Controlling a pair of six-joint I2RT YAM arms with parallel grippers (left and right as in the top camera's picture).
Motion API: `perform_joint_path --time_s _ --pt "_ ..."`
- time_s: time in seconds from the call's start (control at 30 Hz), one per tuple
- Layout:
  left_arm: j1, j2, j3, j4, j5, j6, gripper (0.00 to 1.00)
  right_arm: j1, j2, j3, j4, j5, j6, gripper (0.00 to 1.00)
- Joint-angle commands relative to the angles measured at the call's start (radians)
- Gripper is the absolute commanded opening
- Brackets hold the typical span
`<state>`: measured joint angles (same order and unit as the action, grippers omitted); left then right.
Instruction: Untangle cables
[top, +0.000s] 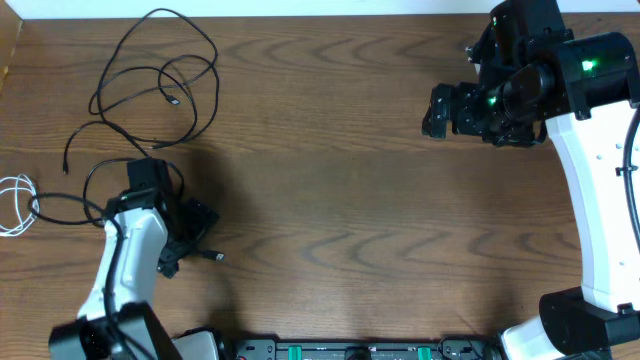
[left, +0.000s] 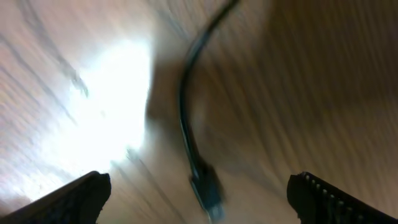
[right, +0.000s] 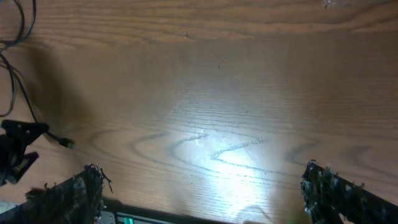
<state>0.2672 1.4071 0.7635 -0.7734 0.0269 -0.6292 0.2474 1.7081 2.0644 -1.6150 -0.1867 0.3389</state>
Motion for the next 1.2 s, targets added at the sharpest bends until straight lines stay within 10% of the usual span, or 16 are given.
perform_joint_path --time_s 0.0,0.43,1.17 --pt "0.004 0.070 -0.007 0.053 -0.081 0.008 0.80 0.007 -0.010 0.002 -0.001 0.004 -0.011 0.99" --pt "0.011 0.197 -0.007 0.099 0.007 -0.049 0.33 0.007 -0.010 0.002 -0.001 0.004 -0.011 0.99" --pt "0.011 0.206 -0.090 0.185 0.014 0.019 0.08 0.007 -0.010 0.002 -0.001 0.004 -0.011 0.99"
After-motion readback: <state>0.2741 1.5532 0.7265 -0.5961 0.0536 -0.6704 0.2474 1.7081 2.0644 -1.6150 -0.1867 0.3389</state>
